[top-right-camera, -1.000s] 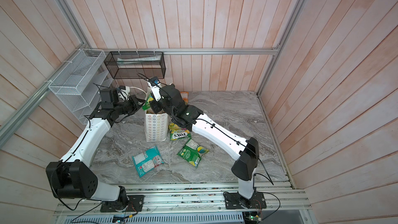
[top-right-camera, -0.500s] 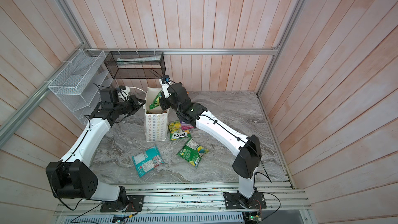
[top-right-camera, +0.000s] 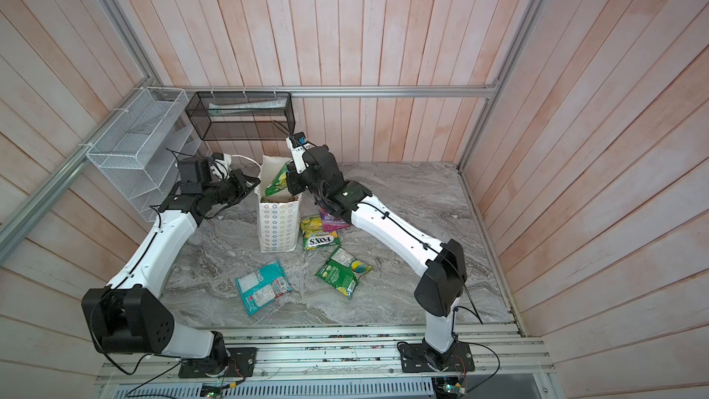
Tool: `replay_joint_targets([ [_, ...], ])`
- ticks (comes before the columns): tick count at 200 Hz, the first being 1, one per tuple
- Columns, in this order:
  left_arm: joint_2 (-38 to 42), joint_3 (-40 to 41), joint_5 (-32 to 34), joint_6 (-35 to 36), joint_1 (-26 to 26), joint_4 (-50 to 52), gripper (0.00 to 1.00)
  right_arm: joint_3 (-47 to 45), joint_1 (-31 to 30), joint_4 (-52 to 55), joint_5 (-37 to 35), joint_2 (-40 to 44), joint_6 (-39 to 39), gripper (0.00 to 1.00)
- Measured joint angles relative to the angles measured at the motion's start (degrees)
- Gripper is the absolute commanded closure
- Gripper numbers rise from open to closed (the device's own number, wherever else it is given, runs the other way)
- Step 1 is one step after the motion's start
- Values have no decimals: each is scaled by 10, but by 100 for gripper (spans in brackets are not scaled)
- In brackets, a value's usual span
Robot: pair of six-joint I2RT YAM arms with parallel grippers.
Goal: Place the snacks into the paper bag
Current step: Place the snack in the paper bag, then pick up the paper bag from the middle-left of the table.
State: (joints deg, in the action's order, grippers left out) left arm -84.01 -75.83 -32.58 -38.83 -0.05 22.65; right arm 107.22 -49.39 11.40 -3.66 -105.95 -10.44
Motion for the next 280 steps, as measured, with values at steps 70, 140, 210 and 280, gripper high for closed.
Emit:
replay_joint_targets([
  [70,0,0,0,0,0,-4,100,49,-11,12,27,-16,11,62],
  [140,0,0,0,0,0,-4,100,64,-11,67,-56,2,-10,12],
  [210,0,0,0,0,0,-4,100,59,24,112,-144,33,-64,13],
  [280,0,0,0,0,0,-4,100,113,60,123,-62,-42,-112,28],
])
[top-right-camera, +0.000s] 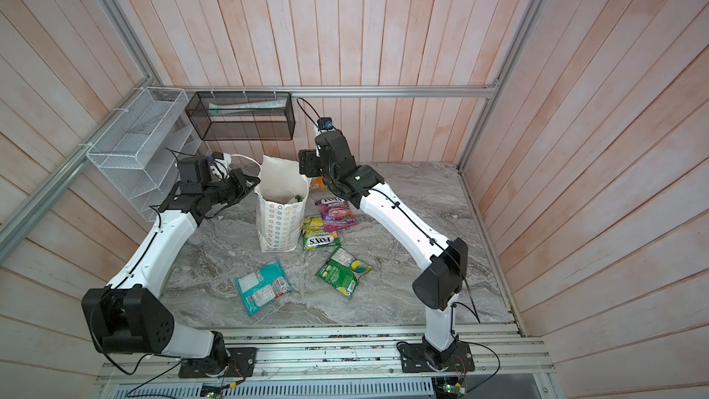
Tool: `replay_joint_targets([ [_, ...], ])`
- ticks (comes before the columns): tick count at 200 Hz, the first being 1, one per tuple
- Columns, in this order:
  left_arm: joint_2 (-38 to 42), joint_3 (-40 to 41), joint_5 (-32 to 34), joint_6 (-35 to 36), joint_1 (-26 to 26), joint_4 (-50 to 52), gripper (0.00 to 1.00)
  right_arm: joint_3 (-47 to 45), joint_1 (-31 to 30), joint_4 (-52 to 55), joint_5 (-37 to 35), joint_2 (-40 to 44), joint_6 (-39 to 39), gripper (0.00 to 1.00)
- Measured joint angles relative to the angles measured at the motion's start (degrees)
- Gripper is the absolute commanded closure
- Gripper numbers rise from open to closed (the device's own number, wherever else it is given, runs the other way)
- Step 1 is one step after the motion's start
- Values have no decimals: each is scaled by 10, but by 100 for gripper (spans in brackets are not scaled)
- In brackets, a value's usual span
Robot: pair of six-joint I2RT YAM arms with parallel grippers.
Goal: Place the snacks into the paper bag
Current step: Pick up the paper bag from the middle-left of the table.
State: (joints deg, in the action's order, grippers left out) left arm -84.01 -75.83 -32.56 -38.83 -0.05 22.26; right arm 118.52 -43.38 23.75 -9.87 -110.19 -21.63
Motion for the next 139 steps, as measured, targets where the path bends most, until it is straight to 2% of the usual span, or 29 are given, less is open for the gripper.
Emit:
replay_joint_targets([
  [18,0,0,0,0,0,0,100,30,8,6,18,-35,-13,41],
  [23,0,0,0,0,0,0,100,37,10,9,22,-44,-12,48],
  [46,0,0,0,0,0,0,100,78,14,31,44,-81,-19,100],
  [71,0,0,0,0,1,0,100,97,15,44,73,-90,-21,100],
  [99,0,0,3,0,13,4,100,120,15,47,141,-94,-19,100],
  [139,7,-2,8,-8,36,9,100,312,2,100,203,-149,-12,100],
])
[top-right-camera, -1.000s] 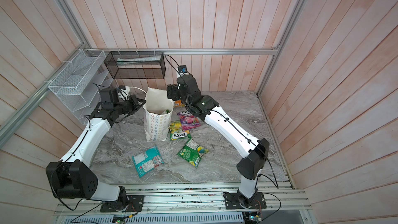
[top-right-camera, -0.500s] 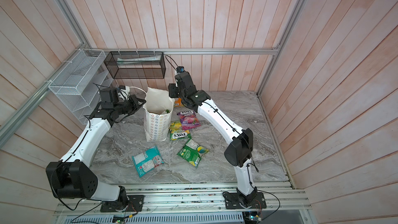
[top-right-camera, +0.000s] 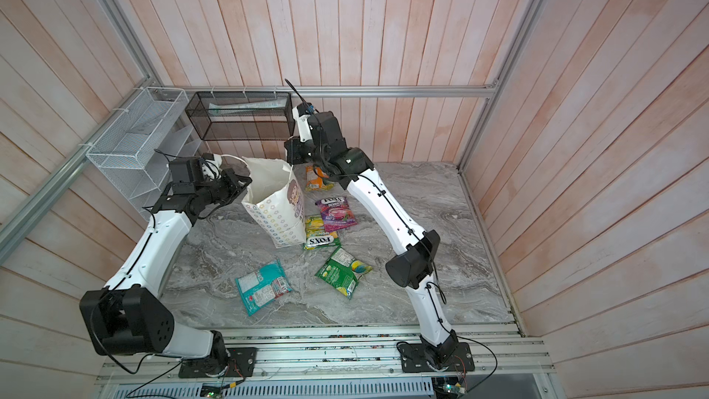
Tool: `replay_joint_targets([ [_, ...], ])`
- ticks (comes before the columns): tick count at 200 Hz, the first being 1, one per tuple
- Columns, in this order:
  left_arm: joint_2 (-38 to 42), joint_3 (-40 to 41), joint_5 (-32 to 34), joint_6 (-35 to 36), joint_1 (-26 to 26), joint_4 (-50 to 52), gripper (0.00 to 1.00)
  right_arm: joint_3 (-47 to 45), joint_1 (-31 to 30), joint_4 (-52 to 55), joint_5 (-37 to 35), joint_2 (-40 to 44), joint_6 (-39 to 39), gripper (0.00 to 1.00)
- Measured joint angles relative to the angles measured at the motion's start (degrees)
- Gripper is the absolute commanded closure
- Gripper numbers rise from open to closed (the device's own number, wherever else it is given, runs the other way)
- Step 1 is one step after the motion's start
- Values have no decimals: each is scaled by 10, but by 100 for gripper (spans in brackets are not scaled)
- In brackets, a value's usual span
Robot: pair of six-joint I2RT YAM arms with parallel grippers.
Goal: Place the snacks into the paper bag
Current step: Pick up the paper bag from the middle-left of the table, then place the paper bag at the center of the table.
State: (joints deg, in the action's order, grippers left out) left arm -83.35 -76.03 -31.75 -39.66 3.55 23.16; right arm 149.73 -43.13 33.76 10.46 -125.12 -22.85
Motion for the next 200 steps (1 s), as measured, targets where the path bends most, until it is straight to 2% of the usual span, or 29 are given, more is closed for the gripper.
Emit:
replay_joint_targets([
  [21,11,-14,1,-7,2,4,100,1,0,0,0,21,5,100],
  [41,22,-44,19,-9,-23,17,100,-67,23,-13,7,82,4,100],
  [80,-1,-172,67,10,-173,43,100,-256,112,-42,25,223,-5,100],
  [107,-50,-248,99,18,-247,51,100,-352,165,-78,36,298,-15,100],
  [138,-144,-335,132,21,-318,66,100,-458,219,-120,59,387,-31,100],
  [200,-298,-390,162,-1,-389,64,100,-649,358,-187,99,479,-53,100],
])
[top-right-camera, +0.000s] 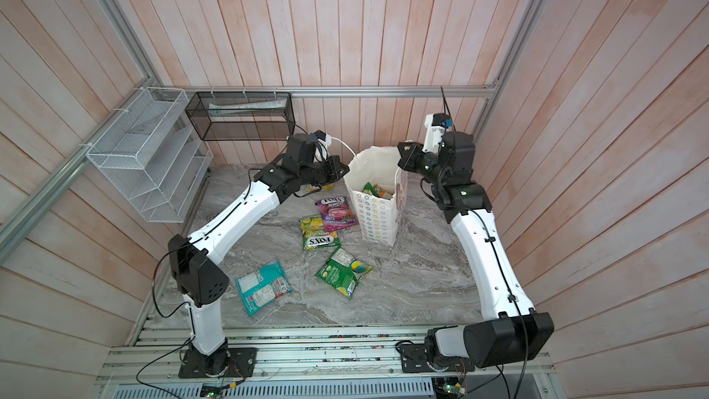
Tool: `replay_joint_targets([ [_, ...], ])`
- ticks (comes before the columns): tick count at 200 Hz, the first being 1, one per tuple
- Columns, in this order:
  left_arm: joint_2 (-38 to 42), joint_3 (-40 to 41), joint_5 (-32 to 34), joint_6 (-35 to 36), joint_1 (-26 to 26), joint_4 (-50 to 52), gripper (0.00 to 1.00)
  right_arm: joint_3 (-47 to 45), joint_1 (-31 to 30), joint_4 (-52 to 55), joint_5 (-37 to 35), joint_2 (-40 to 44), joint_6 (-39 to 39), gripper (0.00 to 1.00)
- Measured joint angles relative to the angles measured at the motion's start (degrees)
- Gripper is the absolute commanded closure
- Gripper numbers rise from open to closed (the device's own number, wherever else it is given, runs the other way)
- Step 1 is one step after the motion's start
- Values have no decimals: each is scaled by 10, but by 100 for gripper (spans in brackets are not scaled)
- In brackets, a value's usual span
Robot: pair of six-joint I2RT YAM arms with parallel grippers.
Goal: Place the snacks into the paper bag
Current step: Place the paper bag at the center of the table.
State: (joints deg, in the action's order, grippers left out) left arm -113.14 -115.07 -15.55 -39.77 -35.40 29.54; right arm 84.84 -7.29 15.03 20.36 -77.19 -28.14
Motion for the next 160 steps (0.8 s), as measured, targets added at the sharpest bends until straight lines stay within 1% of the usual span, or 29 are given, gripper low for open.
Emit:
replay_joint_targets([
  [21,-25,0,9,-9,-21,-4,100,-66,28,-13,8,14,-8,100],
  [53,-33,0,18,-14,-50,-25,100,-129,30,-39,18,42,-7,100],
  [58,-33,0,21,-15,-53,-29,94,-134,30,-42,18,49,-7,100],
  [64,-33,0,23,-15,-57,-34,83,-141,30,-46,18,59,-5,100],
  [74,-33,1,26,-18,-61,-39,63,-150,30,-51,18,74,-3,100],
  [80,-32,2,26,-18,-62,-42,43,-154,30,-55,18,82,-1,100],
  [90,-30,5,30,-14,-63,-46,14,-160,30,-63,17,91,2,100],
  [91,-30,5,30,-14,-63,-46,8,-161,30,-64,17,92,3,100],
  [92,-29,5,30,-14,-63,-46,4,-162,30,-65,17,93,3,100],
  [94,-29,5,30,-14,-63,-47,1,-163,30,-67,16,94,3,100],
  [126,-10,-1,38,8,-60,-36,0,-198,30,-97,13,111,9,100],
  [160,23,-42,51,47,-59,11,0,-231,40,-125,12,116,10,100],
])
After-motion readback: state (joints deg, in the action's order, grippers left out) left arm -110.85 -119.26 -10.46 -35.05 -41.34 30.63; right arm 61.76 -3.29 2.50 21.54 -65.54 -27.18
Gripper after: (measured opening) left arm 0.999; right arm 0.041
